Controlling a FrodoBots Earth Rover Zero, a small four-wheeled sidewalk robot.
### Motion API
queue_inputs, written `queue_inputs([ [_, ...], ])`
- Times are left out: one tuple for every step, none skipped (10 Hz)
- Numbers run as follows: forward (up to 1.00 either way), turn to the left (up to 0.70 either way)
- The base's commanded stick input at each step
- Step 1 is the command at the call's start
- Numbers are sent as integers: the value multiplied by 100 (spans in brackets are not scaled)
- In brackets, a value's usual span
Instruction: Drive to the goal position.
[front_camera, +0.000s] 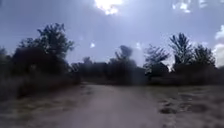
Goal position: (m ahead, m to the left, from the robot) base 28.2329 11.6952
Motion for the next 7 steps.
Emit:
queue_inputs([
  [85, 0],
  [85, 0],
  [85, 0],
  [85, 0],
  [85, 0],
  [85, 0],
  [85, 0],
])
